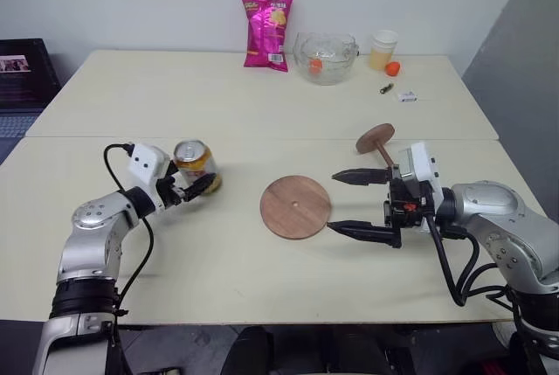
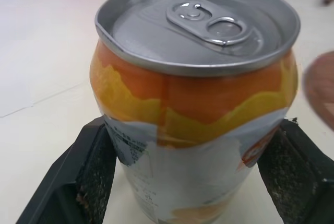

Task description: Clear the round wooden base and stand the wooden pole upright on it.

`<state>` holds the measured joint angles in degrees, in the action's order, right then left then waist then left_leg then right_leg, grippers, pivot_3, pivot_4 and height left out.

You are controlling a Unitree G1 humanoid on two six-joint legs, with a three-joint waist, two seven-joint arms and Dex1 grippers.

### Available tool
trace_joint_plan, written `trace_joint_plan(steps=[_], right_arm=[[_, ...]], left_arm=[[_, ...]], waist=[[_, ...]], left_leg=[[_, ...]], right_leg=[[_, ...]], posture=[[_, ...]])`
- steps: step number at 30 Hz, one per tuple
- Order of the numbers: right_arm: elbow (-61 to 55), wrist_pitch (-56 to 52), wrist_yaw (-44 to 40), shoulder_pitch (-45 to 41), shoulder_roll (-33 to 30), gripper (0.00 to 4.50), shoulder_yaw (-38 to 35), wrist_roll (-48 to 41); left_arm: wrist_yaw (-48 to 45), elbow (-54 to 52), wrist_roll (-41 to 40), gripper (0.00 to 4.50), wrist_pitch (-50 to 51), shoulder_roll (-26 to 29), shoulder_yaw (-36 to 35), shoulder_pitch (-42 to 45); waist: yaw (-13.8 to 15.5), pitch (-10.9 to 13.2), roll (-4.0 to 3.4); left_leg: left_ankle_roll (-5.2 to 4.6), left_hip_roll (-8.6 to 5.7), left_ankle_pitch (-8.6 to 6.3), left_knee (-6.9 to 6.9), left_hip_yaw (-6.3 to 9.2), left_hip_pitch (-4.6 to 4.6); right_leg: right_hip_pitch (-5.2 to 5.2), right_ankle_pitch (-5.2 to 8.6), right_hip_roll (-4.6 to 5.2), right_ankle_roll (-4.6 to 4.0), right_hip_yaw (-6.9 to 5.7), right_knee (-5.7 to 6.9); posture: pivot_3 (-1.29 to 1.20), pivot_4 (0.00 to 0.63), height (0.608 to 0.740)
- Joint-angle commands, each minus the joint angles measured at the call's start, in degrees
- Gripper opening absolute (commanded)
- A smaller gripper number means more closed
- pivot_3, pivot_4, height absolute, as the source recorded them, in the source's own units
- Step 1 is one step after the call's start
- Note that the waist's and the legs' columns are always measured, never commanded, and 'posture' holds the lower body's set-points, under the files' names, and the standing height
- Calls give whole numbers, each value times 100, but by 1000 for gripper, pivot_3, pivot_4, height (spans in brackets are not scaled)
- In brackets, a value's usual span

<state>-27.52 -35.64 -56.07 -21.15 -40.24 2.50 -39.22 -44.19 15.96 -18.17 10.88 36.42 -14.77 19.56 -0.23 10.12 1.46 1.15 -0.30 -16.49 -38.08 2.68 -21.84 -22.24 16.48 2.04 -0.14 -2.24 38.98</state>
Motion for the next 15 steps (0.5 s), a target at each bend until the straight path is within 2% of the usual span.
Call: trace_joint_plan(steps=[1,8,15], right_arm=[[-140,69,11,-122,32,4500,-32,-18],[43,156,-64,-302,143,4500,75,52],[164,223,-151,-417,205,4500,147,110]], left_arm=[[686,-355,-164,3486,-251,106,-822,-37],[2125,134,176,3486,-263,270,-1705,-232],[2583,467,124,3486,-138,346,-1924,-171]], waist=[[-4,0,0],[17,3,11],[51,-1,35]], left_leg=[[0,0,0,0,0,0],[0,-1,0,-1,2,-2],[1,-1,0,-1,2,-4]], right_leg=[[0,0,0,0,0,0],[0,0,2,0,-1,-2],[0,0,4,0,-3,-4]], posture=[[0,150,740],[0,150,740],[0,150,740]])
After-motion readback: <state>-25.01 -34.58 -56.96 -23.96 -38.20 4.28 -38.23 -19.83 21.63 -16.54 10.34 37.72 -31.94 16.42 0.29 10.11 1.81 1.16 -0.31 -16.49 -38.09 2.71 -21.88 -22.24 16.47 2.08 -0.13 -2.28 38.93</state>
